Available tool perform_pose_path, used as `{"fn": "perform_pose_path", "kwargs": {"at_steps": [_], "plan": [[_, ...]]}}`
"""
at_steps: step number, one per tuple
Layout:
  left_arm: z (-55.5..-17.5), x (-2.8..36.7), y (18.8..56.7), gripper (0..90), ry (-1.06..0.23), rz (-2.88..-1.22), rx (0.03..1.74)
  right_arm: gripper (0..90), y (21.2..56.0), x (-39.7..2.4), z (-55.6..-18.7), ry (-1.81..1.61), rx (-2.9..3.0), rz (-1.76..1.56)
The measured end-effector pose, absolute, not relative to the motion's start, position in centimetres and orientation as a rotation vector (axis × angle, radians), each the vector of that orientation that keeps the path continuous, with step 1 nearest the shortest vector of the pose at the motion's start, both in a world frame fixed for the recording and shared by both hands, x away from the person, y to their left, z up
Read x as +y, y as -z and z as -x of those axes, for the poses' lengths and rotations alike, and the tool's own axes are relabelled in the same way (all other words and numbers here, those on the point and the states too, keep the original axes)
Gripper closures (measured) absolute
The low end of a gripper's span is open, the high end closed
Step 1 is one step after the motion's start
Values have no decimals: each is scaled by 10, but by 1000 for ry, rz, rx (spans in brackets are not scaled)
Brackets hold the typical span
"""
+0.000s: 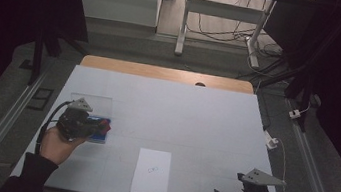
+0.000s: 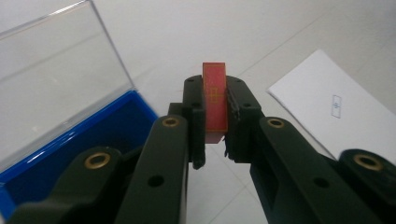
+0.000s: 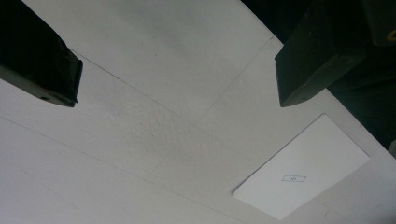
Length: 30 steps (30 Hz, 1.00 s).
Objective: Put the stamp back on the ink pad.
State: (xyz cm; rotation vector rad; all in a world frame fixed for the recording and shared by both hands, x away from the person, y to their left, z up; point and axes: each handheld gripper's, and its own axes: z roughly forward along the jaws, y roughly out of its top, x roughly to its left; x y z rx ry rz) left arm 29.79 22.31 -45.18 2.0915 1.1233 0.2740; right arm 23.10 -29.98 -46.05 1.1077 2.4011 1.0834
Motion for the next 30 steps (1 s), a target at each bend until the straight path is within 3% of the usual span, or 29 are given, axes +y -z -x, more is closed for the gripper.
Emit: {"fn": "perform_pose_path", "kwargs": {"at_steps": [30], "plan": [[-319, 264, 472, 796, -338, -2049, 1357, 9, 460, -300, -231, -1082, 2403, -1113]]}}
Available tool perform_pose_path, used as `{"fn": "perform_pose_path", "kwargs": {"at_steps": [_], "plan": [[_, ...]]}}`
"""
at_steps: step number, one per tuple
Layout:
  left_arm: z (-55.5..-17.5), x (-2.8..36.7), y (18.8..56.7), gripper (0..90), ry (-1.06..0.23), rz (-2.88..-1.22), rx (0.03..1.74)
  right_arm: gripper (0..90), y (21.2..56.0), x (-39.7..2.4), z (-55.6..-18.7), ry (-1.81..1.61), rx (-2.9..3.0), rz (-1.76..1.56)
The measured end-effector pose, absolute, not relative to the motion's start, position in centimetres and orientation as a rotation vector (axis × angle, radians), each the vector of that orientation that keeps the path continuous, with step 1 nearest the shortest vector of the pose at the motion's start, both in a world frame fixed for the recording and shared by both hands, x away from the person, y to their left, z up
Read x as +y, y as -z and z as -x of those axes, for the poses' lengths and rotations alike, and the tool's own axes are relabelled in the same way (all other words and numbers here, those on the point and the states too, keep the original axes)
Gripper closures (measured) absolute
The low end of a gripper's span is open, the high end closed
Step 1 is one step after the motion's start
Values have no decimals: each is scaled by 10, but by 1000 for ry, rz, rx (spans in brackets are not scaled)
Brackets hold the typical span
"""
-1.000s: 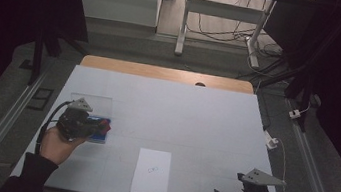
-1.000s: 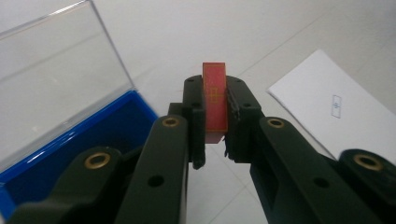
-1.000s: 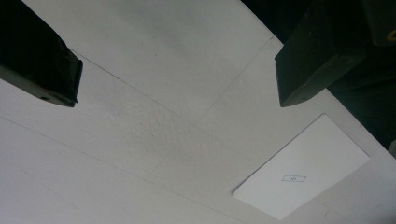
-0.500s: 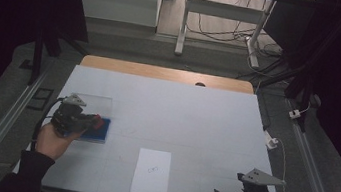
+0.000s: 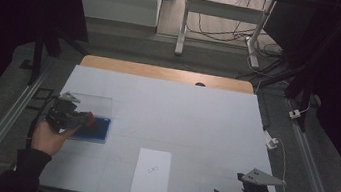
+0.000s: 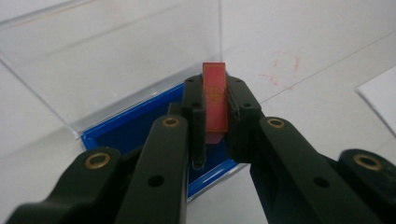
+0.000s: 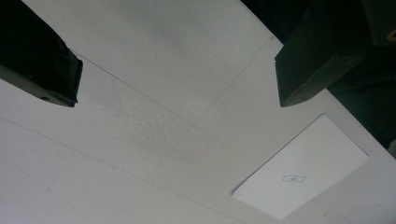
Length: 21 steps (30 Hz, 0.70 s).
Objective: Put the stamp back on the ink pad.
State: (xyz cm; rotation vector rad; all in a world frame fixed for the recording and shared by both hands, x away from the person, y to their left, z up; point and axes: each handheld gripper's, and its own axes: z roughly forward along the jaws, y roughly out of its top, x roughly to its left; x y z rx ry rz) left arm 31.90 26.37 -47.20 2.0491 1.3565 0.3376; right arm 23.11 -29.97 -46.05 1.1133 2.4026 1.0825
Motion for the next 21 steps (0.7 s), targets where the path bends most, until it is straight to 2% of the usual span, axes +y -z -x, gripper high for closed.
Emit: {"fn": "perform_pose_path", "kwargs": {"at_steps": [21], "plan": [[-329, 264, 492, 794, -317, -2119, 1421, 9, 461, -299, -231, -1077, 2405, -1108]]}}
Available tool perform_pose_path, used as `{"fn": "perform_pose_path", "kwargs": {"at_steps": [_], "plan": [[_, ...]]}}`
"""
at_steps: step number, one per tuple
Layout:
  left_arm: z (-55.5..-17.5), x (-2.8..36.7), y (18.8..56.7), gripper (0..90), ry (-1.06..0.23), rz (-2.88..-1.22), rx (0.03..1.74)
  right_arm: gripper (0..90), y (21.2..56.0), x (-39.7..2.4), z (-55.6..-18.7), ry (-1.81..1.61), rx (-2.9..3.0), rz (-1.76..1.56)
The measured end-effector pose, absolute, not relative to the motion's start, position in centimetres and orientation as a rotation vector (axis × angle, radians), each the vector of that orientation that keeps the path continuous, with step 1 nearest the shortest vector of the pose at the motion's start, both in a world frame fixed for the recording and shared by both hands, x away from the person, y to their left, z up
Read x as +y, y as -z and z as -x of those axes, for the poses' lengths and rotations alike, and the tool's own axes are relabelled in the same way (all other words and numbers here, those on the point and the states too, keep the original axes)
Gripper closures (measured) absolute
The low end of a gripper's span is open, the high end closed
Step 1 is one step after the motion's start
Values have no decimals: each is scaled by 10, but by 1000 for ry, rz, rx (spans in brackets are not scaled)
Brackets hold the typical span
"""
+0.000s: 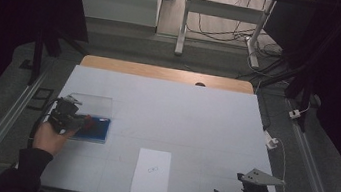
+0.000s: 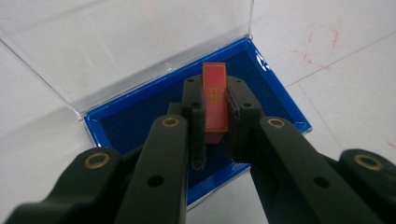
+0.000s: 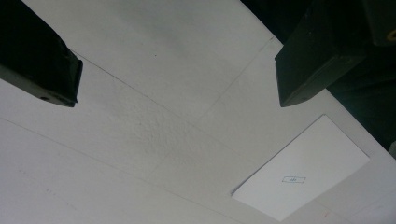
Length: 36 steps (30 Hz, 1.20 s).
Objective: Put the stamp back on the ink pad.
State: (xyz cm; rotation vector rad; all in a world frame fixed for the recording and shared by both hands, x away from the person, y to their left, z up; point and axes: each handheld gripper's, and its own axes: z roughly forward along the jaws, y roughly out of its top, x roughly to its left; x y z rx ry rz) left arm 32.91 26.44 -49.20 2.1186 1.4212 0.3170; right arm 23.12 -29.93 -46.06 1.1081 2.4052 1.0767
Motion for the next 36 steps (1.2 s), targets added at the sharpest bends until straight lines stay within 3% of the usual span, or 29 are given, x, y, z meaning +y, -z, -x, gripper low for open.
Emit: {"fn": "perform_pose_path", "kwargs": {"at_steps": [14, 21, 27, 36], "plan": [[-331, 259, 497, 787, -326, -2179, 1423, 9, 461, -299, -231, -1074, 2407, -1108], [-331, 260, 496, 715, -321, -2158, 1426, 9, 461, -299, -231, -1074, 2408, -1107], [-330, 261, 493, 609, -329, -2113, 1428, 9, 461, -299, -231, -1075, 2407, -1107], [-324, 262, 488, 366, -357, -2057, 1374, 9, 461, -299, -231, -1076, 2406, -1107]]}}
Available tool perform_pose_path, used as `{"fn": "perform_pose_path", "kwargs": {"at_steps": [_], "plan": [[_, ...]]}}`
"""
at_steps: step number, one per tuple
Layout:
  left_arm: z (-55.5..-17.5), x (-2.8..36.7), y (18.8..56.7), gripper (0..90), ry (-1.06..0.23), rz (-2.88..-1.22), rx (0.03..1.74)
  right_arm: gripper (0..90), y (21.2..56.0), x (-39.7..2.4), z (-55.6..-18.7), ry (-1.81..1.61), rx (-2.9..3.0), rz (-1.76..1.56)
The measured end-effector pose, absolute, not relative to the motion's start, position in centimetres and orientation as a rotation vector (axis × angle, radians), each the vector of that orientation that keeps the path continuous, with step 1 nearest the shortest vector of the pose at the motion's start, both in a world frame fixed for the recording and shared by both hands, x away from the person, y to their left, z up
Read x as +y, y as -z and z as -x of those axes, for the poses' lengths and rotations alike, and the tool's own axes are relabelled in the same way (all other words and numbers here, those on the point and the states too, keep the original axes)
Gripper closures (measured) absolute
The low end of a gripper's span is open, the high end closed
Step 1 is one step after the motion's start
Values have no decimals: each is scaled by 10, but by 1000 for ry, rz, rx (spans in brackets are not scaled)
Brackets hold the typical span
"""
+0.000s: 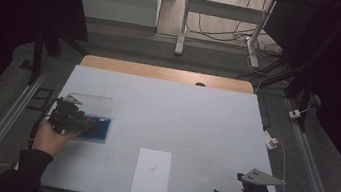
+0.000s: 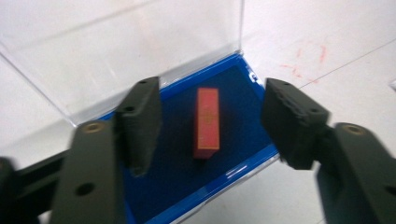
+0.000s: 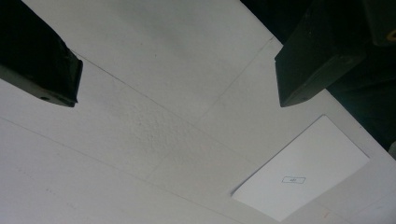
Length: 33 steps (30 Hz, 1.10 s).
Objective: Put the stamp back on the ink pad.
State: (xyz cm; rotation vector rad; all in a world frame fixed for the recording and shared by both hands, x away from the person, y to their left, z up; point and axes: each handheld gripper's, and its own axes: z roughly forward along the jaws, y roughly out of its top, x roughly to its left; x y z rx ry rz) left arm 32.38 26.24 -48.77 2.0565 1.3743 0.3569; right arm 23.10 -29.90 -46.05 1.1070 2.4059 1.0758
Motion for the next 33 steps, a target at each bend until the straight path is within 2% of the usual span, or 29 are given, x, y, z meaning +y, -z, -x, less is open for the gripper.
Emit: {"fn": "perform_pose_path", "kwargs": {"at_steps": [5, 12, 24, 33], "plan": [[-320, 263, 484, 219, -353, -2011, 1346, 9, 460, -299, -231, -1076, 2405, -1108], [-312, 257, 473, 116, -326, -1975, 1285, 9, 460, -299, -231, -1070, 2408, -1109], [-285, 244, 452, 6, -290, -1957, 1180, 9, 461, -299, -232, -1079, 2403, -1124], [-255, 245, 445, 0, -273, -1917, 1134, 8, 460, -301, -232, -1089, 2398, -1136]]}}
